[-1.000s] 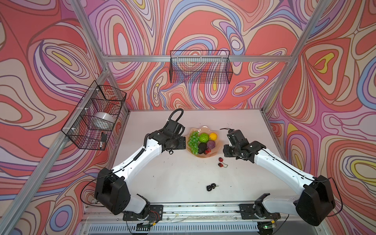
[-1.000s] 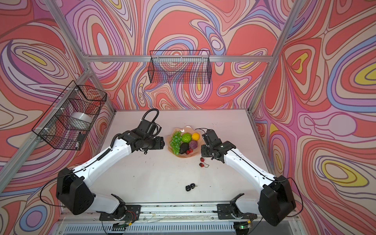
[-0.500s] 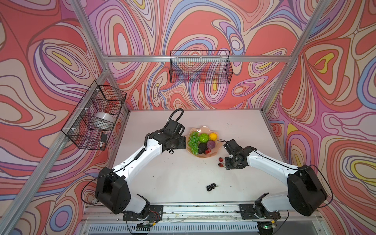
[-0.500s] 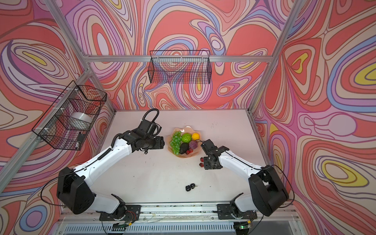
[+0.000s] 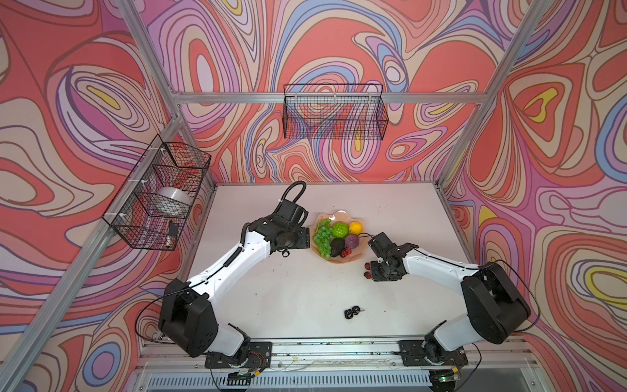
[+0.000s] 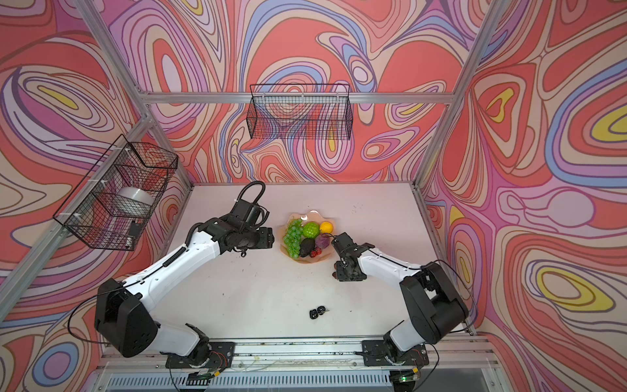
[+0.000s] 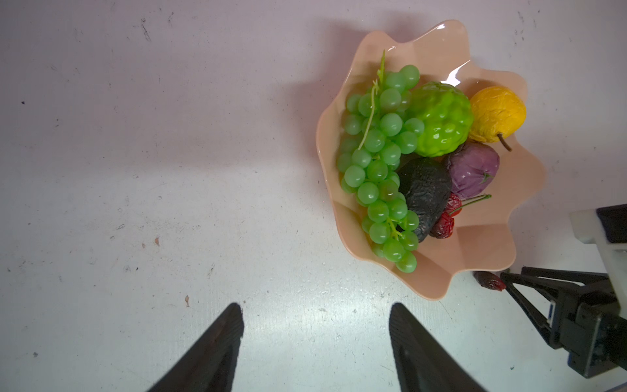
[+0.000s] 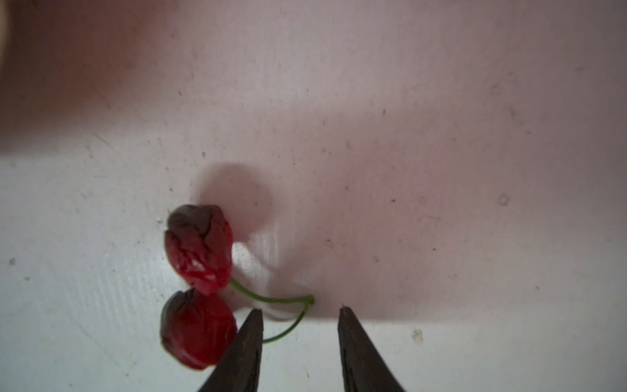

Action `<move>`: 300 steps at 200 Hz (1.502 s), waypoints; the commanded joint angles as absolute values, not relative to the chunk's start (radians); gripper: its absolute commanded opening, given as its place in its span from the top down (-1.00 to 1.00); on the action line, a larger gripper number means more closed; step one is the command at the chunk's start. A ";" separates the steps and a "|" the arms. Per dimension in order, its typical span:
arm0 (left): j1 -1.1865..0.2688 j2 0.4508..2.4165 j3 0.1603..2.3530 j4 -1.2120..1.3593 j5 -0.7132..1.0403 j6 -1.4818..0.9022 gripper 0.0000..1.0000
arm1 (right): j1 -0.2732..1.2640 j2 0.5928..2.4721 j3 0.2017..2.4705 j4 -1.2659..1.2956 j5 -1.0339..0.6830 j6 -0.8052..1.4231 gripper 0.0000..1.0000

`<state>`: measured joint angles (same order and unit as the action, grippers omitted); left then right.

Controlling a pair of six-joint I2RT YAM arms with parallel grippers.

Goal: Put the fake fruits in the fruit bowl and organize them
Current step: 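Grasp the second red cherry pair by its stem with the right gripper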

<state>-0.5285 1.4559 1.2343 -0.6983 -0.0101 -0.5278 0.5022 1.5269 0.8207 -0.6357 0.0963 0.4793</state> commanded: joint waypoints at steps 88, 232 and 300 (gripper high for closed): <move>-0.523 1.443 1.250 -0.708 -0.038 -0.515 -0.43 | 0.457 1.586 0.766 -0.513 0.029 0.539 0.40; -0.524 1.458 1.236 -0.701 -0.033 -0.522 -0.44 | 0.457 1.464 0.855 -0.635 0.079 0.483 1.00; -0.523 1.446 1.221 -0.704 -0.050 -0.530 -0.44 | 0.458 1.438 1.154 -0.759 0.169 0.303 1.00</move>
